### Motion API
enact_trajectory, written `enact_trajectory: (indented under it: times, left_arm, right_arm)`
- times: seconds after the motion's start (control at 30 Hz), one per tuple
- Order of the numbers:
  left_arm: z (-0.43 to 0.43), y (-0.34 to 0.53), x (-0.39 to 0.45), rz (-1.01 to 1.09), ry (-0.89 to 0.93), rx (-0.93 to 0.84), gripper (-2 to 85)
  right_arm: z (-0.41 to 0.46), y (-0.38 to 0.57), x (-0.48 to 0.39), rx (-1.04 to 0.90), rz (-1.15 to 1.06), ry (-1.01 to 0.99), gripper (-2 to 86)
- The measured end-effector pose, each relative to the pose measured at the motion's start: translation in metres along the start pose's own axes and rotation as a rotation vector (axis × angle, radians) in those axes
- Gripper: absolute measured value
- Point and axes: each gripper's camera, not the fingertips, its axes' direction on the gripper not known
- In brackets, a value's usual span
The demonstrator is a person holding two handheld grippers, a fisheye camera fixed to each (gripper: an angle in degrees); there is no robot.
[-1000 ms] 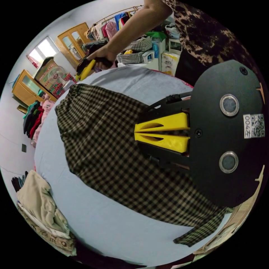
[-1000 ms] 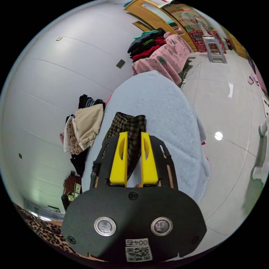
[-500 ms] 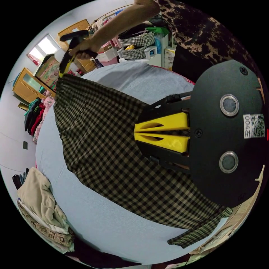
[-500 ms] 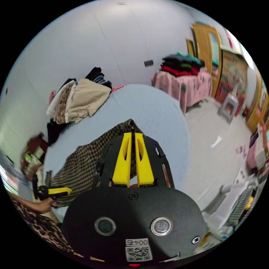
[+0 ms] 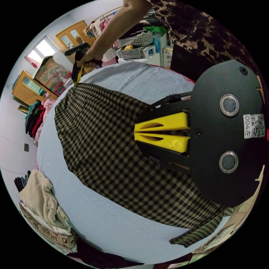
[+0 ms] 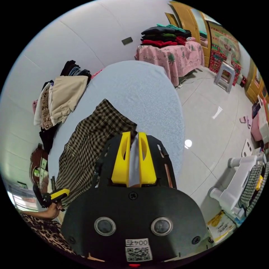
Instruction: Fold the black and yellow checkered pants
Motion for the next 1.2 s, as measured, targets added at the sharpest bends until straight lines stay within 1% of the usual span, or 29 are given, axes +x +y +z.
enact_trajectory:
  times: [0.07,0.2,0.27,0.33,0.4,0.47,0.5,0.6,0.67,0.77,0.87,1.0,1.03,1.07,1.13,1.2]
  left_arm:
    - [0.005,-0.005,-0.002,-0.005,0.003,0.002,0.4]
    - [0.012,-0.014,-0.004,0.006,-0.001,-0.006,0.4]
    - [0.017,-0.023,-0.010,0.005,0.031,-0.025,0.3]
    - [0.020,-0.034,-0.019,-0.016,0.079,-0.065,0.2]
    - [0.020,-0.049,-0.027,-0.027,0.124,-0.103,0.2]
    - [0.003,-0.078,-0.026,0.002,0.092,0.003,0.2]
    - [0.001,-0.088,-0.025,0.010,0.091,0.024,0.2]
    - [-0.001,-0.159,-0.012,0.070,0.137,0.105,0.2]
    - [0.005,-0.222,0.006,0.108,0.162,0.154,0.2]
    - [0.022,-0.294,0.033,0.145,0.181,0.160,0.2]
    - [0.050,-0.341,0.048,0.134,0.166,0.144,0.3]
    - [0.098,-0.369,0.053,0.128,0.143,0.043,0.5]
    - [0.111,-0.374,0.056,0.149,0.109,0.017,0.7]
    - [0.119,-0.379,0.058,0.178,0.051,0.013,0.9]
    - [0.124,-0.391,0.058,0.188,0.000,0.020,1.1]
    - [0.127,-0.405,0.059,0.210,-0.005,0.011,1.3]
  right_arm:
    - [-0.013,0.030,-0.030,0.093,-0.061,0.045,6.8]
    - [-0.001,0.084,-0.089,0.159,-0.229,0.013,11.9]
    - [0.025,0.108,-0.115,0.102,-0.278,0.004,16.2]
    - [0.043,0.122,-0.129,0.068,-0.319,0.014,17.3]
    - [0.059,0.133,-0.141,0.041,-0.369,0.066,17.5]
    - [0.079,0.147,-0.149,0.008,-0.417,0.127,17.3]
    - [0.080,0.149,-0.150,0.012,-0.417,0.127,17.2]
    - [0.088,0.156,-0.153,0.001,-0.410,0.109,17.2]
    - [0.094,0.164,-0.158,0.002,-0.415,0.123,17.2]
    - [0.099,0.171,-0.162,0.002,-0.415,0.126,17.2]
    - [0.103,0.177,-0.164,0.002,-0.416,0.125,17.1]
    - [0.106,0.182,-0.165,0.001,-0.415,0.123,17.0]
    - [0.106,0.183,-0.166,0.002,-0.415,0.124,17.0]
    - [0.107,0.184,-0.166,0.002,-0.417,0.126,17.0]
    - [0.107,0.185,-0.166,0.002,-0.417,0.127,17.1]
    - [0.107,0.185,-0.166,0.002,-0.416,0.127,17.0]
